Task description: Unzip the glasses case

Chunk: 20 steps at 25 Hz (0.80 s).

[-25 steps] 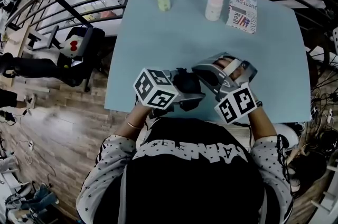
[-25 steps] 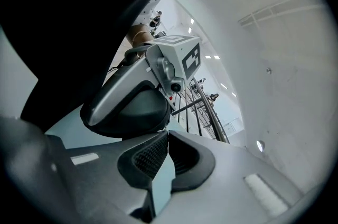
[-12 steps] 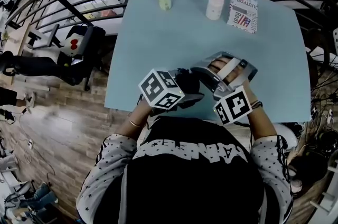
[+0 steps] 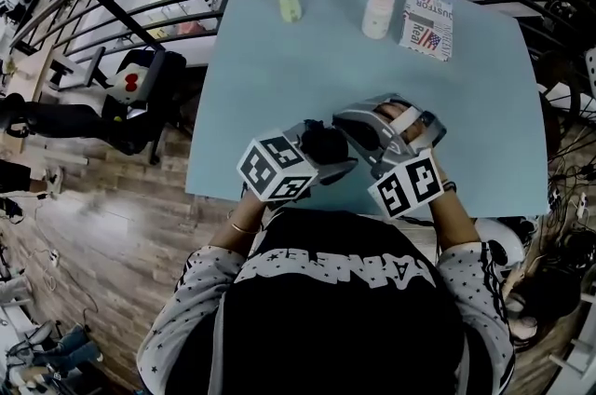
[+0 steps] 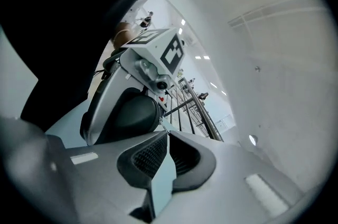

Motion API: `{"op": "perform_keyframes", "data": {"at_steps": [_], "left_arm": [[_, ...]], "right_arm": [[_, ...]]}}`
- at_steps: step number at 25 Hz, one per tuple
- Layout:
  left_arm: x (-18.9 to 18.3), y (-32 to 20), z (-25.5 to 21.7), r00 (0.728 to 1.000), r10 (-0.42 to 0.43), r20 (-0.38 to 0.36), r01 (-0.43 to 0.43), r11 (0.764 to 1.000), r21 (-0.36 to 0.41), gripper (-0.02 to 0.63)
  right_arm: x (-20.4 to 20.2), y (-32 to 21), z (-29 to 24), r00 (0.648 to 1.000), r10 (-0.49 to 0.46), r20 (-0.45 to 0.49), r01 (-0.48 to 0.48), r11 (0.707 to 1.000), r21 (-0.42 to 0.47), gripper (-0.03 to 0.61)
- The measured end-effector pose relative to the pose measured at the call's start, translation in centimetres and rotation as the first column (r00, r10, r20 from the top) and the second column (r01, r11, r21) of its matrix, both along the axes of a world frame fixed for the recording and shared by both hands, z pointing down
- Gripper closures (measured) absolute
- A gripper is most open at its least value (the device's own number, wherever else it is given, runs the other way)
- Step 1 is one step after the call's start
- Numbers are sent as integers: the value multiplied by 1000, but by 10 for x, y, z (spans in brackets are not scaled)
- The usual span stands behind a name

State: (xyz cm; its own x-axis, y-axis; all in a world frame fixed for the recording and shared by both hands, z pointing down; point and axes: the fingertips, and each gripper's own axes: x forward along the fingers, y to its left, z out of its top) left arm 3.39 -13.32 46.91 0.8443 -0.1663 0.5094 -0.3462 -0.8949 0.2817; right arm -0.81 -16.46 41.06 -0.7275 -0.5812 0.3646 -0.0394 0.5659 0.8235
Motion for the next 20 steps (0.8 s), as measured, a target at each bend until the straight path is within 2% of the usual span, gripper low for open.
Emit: {"op": "perform_keyframes", "data": {"at_steps": [3, 6, 9, 11, 13, 17, 19, 20], "left_arm": [[-4, -7, -14, 995, -55, -77, 58, 998, 35, 614], [-12, -17, -27, 984, -114, -139, 129, 987, 100, 614], [-19, -26, -41, 963, -173, -205, 205, 967, 148, 614], [-23, -30, -48, 952, -199, -234, 240, 958, 159, 614], [-29, -33, -50, 941, -227, -251, 271, 950, 156, 614], [-38, -35, -47, 918, -287, -275, 332, 934, 133, 614], [-40, -37, -45, 911, -303, -278, 346, 931, 119, 614], [-41, -37, -44, 910, -308, -278, 350, 930, 115, 614]], "right_arm": [[5, -5, -6, 992, 59, 113, -53, 997, -55, 566], [12, -11, -11, 971, 121, 207, -101, 989, -104, 574], [20, -16, -22, 915, 193, 353, -130, 972, -196, 574], [26, -20, -29, 851, 248, 462, -127, 952, -277, 574], [31, -22, -33, 766, 319, 558, -105, 918, -382, 574], [43, -25, -25, 568, 488, 663, 6, 802, -597, 574], [49, -29, -18, 493, 552, 672, 49, 754, -655, 575], [52, -31, -14, 468, 576, 670, 58, 737, -674, 574]]}}
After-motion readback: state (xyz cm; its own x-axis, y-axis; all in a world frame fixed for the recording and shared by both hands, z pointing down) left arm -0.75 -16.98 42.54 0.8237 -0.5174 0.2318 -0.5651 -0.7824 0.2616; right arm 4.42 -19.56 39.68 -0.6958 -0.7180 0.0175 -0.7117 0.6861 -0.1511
